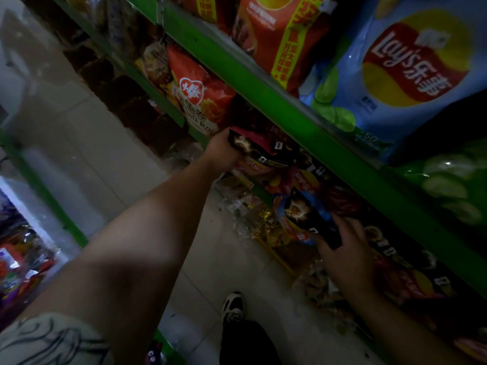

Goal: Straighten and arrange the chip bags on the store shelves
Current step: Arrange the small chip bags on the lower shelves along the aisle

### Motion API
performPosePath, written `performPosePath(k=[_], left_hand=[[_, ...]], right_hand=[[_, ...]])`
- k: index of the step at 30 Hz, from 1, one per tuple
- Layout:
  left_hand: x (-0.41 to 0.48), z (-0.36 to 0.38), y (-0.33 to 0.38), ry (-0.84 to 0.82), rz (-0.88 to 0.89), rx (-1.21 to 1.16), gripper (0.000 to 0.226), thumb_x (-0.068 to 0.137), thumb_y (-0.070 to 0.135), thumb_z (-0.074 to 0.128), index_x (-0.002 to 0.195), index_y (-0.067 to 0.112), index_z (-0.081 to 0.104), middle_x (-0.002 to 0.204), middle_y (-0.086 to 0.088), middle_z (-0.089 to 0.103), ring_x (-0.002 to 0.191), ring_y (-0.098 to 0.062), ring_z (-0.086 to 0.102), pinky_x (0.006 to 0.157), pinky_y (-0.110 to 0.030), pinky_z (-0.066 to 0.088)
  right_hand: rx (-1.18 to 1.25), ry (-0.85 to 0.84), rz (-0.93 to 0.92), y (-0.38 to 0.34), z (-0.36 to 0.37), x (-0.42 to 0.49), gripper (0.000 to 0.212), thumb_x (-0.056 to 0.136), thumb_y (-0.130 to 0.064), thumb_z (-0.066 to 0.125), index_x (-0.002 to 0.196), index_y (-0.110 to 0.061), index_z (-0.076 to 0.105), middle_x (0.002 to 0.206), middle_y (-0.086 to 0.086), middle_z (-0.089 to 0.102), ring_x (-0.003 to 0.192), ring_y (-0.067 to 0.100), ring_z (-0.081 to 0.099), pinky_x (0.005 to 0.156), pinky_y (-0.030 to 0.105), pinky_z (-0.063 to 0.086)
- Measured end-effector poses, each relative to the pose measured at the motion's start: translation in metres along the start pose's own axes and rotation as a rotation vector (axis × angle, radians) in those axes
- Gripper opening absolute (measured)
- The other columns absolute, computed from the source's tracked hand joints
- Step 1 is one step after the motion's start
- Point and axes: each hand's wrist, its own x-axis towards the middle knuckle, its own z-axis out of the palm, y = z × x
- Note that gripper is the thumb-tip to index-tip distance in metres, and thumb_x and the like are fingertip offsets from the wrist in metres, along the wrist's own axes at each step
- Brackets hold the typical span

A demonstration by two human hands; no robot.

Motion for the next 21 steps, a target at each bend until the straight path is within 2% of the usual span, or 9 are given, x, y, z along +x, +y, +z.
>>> performPosePath(k=[1,3,6,10,12,15,17,19,21], left_hand=[[0.006,0.010,-0.002,0.017,-0.006,-0.001,0.051,0.084,0.005,0.068,0.132,0.007,0.053,0.125,-0.007,0.063,0.120,-0.028,0.058,0.092,-0.028,0.053],[0.017,0.027,-0.009,0.027,-0.012,0.067,0.061,0.084,-0.001,0.067,0.140,0.002,0.043,0.133,-0.017,0.057,0.125,-0.033,0.053,0.100,-0.037,0.048],[0.024,0.047,-0.021,0.068,-0.090,0.267,0.073,0.086,0.014,0.069,0.147,0.008,0.030,0.142,-0.019,0.047,0.128,-0.035,0.047,0.104,-0.042,0.042],[0.023,0.057,-0.023,0.277,-0.314,0.444,0.051,0.091,0.035,0.062,0.127,0.003,0.045,0.124,-0.023,0.060,0.112,-0.040,0.058,0.079,-0.037,0.045],[0.027,0.058,-0.020,0.332,-0.272,0.350,0.047,0.094,0.033,0.058,0.128,0.003,0.049,0.125,-0.022,0.061,0.113,-0.040,0.058,0.079,-0.035,0.043],[0.033,0.055,-0.016,0.261,-0.196,-0.016,0.051,0.099,0.018,0.047,0.148,0.017,0.034,0.138,-0.015,0.055,0.120,-0.036,0.055,0.089,-0.036,0.048],[0.030,0.052,-0.014,0.199,-0.170,-0.207,0.059,0.098,0.008,0.044,0.152,0.024,0.025,0.143,-0.014,0.050,0.124,-0.035,0.053,0.098,-0.047,0.050],[0.021,0.049,-0.014,0.143,-0.156,-0.250,0.068,0.098,0.003,0.044,0.155,0.025,0.015,0.149,-0.015,0.042,0.131,-0.036,0.047,0.101,-0.053,0.047],[0.008,0.049,-0.013,0.078,-0.175,-0.258,0.072,0.099,0.001,0.040,0.156,0.025,0.002,0.157,-0.014,0.029,0.137,-0.034,0.040,0.106,-0.051,0.043]], right_hand=[[-0.005,0.013,-0.008,0.002,0.001,0.004,0.059,0.073,-0.032,0.079,0.125,-0.011,0.059,0.119,0.009,0.053,0.101,0.029,0.057,0.071,0.034,0.047],[-0.005,0.029,-0.020,0.004,0.001,0.011,0.063,0.072,-0.039,0.077,0.126,-0.011,0.058,0.119,0.009,0.054,0.102,0.029,0.057,0.072,0.035,0.049],[-0.002,0.027,-0.045,0.006,0.003,0.020,0.062,0.073,-0.036,0.078,0.126,-0.013,0.058,0.120,0.010,0.054,0.105,0.030,0.057,0.076,0.038,0.051],[-0.010,0.008,-0.049,0.007,0.005,0.027,0.060,0.075,-0.035,0.077,0.128,-0.016,0.057,0.125,0.009,0.054,0.109,0.030,0.056,0.080,0.041,0.052],[-0.007,0.017,-0.058,0.004,0.004,0.029,0.061,0.074,-0.036,0.078,0.128,-0.016,0.058,0.125,0.009,0.055,0.110,0.029,0.056,0.082,0.040,0.051],[0.005,0.026,-0.086,-0.002,0.002,0.031,0.061,0.073,-0.034,0.080,0.127,-0.016,0.058,0.123,0.009,0.057,0.110,0.029,0.056,0.084,0.038,0.049],[0.023,0.010,-0.084,-0.005,0.000,0.033,0.061,0.073,-0.036,0.079,0.127,-0.017,0.058,0.123,0.007,0.058,0.109,0.026,0.056,0.084,0.037,0.049],[0.051,0.000,-0.074,-0.008,-0.003,0.034,0.060,0.073,-0.038,0.078,0.127,-0.020,0.059,0.119,0.005,0.061,0.106,0.024,0.058,0.082,0.034,0.049],[0.085,-0.009,-0.064,-0.010,-0.006,0.035,0.058,0.073,-0.039,0.078,0.125,-0.022,0.060,0.115,0.004,0.064,0.103,0.022,0.060,0.080,0.031,0.049]])
